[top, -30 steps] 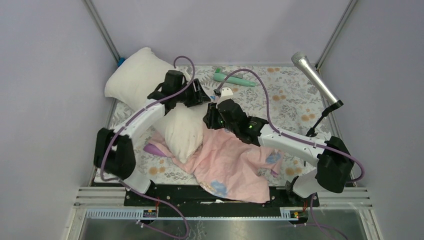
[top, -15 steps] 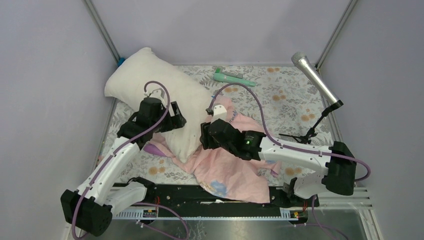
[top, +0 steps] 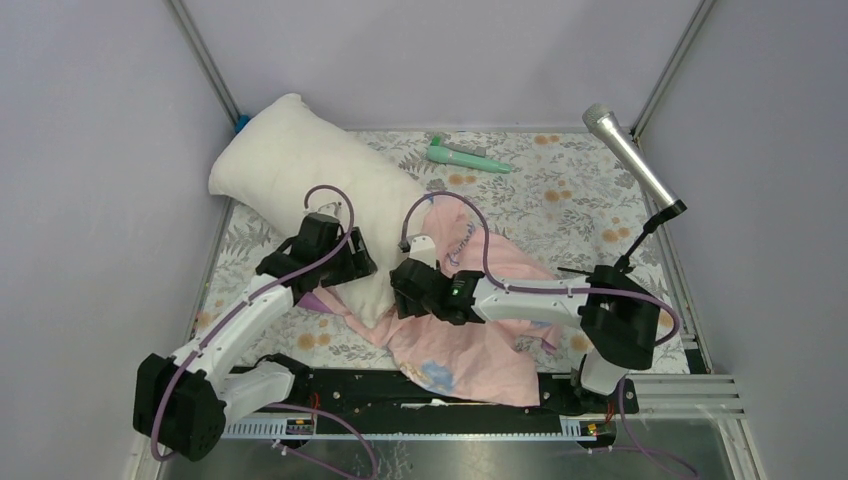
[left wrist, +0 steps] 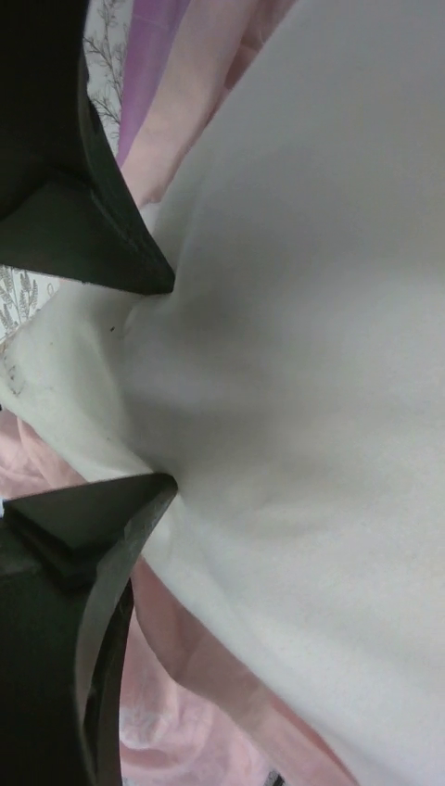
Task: Put the pillow into the pillowcase
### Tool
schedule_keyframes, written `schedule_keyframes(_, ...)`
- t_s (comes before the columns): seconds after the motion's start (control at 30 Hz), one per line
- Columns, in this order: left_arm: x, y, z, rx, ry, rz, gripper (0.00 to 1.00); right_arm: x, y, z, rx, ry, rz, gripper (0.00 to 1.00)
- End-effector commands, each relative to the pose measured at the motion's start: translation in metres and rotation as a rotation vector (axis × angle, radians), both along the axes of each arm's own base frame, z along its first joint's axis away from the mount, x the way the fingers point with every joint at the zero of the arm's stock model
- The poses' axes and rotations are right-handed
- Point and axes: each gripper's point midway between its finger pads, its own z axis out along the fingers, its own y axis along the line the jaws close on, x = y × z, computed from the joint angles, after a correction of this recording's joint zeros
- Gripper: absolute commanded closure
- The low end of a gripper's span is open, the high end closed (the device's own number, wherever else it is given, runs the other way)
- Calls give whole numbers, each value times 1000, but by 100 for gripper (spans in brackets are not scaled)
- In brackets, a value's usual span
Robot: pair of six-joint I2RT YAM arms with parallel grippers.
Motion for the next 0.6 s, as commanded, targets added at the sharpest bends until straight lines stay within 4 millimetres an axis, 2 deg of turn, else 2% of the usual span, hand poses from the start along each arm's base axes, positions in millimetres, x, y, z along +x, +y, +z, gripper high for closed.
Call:
schedule_keyframes(0.0, 7, -21, -8, -79, 8, -35, 39, -9, 3, -24, -24, 55, 0, 40)
schedule_keyframes(0.03, 9, -24, -6, -88, 3, -40, 48, -10, 4, -28, -30, 65, 6, 42)
schedule_keyframes(0.07, 12, -26, -3, -99, -5, -43, 60, -12, 4, -31, -35, 75, 10, 50)
schedule_keyframes(0.17, 18, -37, 18, -148, -38, -69, 97, -14, 5, -30, -32, 87, 20, 80)
schedule_keyframes(0.27, 23, -54, 58, -250, -91, -111, 100, -14, 10, -15, 2, 72, 41, 97)
schedule_keyframes(0.3, 25, -59, 72, -283, -110, -120, 100, -14, 12, -10, 12, 65, 51, 100)
schedule_keyframes(0.4, 31, -76, 99, -391, -138, -146, 100, -17, 21, 5, 73, 58, 89, 100)
schedule_keyframes(0.47, 34, -87, 98, -454, -119, -156, 100, -20, 28, 13, 121, 58, 118, 100)
schedule_keyframes(0.57, 37, -96, 71, -515, -60, -134, 100, -24, 34, 30, 194, 51, 143, 100)
